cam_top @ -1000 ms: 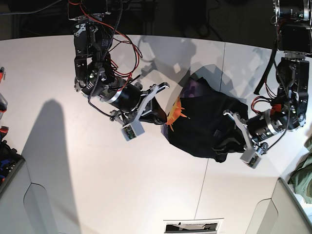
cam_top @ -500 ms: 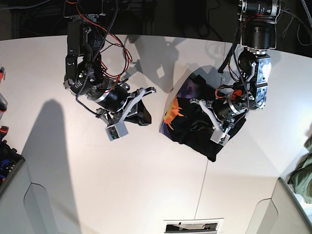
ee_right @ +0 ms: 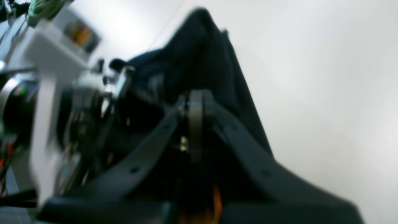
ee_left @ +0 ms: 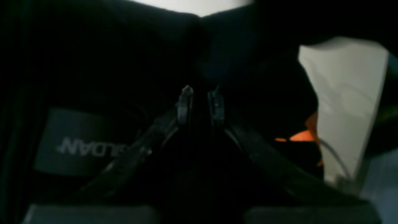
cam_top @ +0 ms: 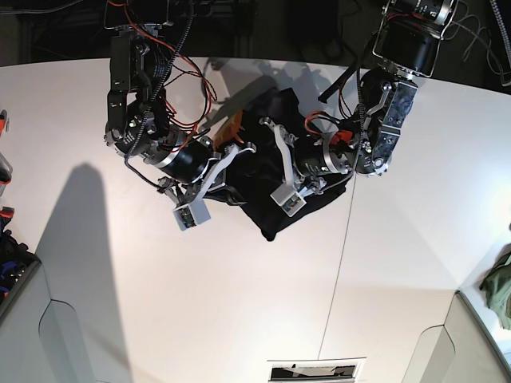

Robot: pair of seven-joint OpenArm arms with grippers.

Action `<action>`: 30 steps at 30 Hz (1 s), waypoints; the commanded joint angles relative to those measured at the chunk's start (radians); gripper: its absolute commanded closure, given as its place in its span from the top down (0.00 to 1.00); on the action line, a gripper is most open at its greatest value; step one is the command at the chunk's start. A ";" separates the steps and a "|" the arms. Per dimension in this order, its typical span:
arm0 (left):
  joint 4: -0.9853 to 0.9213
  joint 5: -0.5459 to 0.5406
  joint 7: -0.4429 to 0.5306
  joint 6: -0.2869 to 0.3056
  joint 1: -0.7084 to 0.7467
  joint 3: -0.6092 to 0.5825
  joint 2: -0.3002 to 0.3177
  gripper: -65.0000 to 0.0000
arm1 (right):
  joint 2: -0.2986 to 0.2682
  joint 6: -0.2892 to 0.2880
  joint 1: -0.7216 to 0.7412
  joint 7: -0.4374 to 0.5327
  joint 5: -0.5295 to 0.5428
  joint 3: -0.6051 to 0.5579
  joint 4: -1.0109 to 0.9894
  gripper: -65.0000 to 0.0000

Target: Layout the t-shirt on the table in an organized manner, then fold the t-shirt properly

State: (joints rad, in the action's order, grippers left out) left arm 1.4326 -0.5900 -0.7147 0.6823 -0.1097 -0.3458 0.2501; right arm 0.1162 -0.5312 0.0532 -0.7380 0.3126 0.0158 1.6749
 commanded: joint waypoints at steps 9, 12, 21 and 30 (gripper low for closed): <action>0.322 -0.133 -0.034 0.016 -0.023 0.076 0.118 0.13 | -0.003 0.011 0.021 0.056 -0.029 0.060 0.018 0.00; 0.340 -0.223 -0.063 0.016 -0.023 0.134 0.167 0.13 | -0.003 0.013 0.036 0.076 -0.050 0.114 0.017 0.00; 0.339 -0.228 -0.077 0.016 0.135 0.270 0.235 0.13 | -0.020 0.011 0.117 0.095 -0.096 0.153 -0.162 0.00; 0.280 -0.112 -0.018 0.016 0.261 0.274 0.184 0.13 | -0.019 0.000 0.057 0.082 -0.031 0.153 -0.177 0.00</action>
State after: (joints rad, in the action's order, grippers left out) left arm 1.6985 -0.6846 -0.7509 0.6899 0.1631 -0.0780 0.4248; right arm 0.0967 -0.5179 0.0952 -0.6731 0.2684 0.1703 1.4799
